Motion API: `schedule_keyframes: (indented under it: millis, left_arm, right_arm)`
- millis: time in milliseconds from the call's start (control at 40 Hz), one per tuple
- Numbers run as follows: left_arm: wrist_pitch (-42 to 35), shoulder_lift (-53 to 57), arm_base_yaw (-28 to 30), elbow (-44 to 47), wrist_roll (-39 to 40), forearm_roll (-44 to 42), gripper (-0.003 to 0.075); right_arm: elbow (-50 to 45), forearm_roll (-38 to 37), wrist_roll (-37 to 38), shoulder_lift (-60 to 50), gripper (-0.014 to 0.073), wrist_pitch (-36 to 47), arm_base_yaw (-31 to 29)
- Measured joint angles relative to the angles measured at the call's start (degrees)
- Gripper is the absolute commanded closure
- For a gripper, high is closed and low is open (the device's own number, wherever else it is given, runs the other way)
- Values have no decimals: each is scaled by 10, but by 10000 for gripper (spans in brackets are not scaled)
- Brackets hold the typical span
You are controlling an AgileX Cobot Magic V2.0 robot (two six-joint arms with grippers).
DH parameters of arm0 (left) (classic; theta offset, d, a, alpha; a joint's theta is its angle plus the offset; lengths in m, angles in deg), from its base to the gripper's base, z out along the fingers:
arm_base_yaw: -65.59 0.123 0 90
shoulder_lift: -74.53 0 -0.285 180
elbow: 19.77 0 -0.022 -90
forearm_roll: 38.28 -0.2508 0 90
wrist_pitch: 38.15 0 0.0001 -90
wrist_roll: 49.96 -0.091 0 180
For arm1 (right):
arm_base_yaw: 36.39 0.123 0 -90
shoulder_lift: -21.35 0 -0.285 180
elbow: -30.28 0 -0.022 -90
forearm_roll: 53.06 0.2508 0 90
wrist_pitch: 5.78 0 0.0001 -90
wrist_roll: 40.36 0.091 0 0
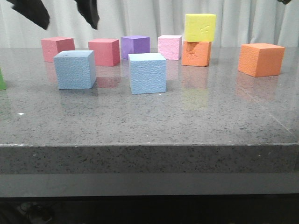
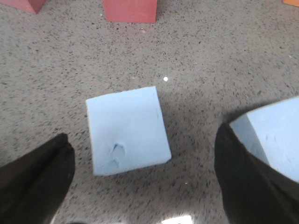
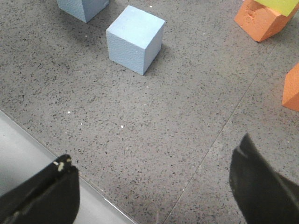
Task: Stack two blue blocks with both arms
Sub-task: 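Lower the left gripper onto the other light-blue cube and grasp it, then lift the held cube and lower it onto the placed blue cube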
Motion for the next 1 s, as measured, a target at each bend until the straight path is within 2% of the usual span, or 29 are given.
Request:
schedule_keyframes:
  millis: [275, 625, 675, 850, 1000]
  left_arm:
    - [10, -66, 8, -27, 42, -5, 129]
    - [0, -113, 9, -30, 45, -18, 135]
    - [-4, -119, 9, -30, 48, -21, 150]
    - [-8, -123, 10, -30, 64, -22, 292]
    - [-9, -123, 10, -31, 66, -22, 320]
  right_arm:
    - [0, 0, 0, 0, -61, 0, 0]
    - [0, 0, 0, 0, -61, 0, 0]
    - [0, 0, 0, 0, -61, 0, 0]
    - [0, 0, 0, 0, -61, 0, 0]
    - [0, 0, 0, 0, -61, 0, 0]
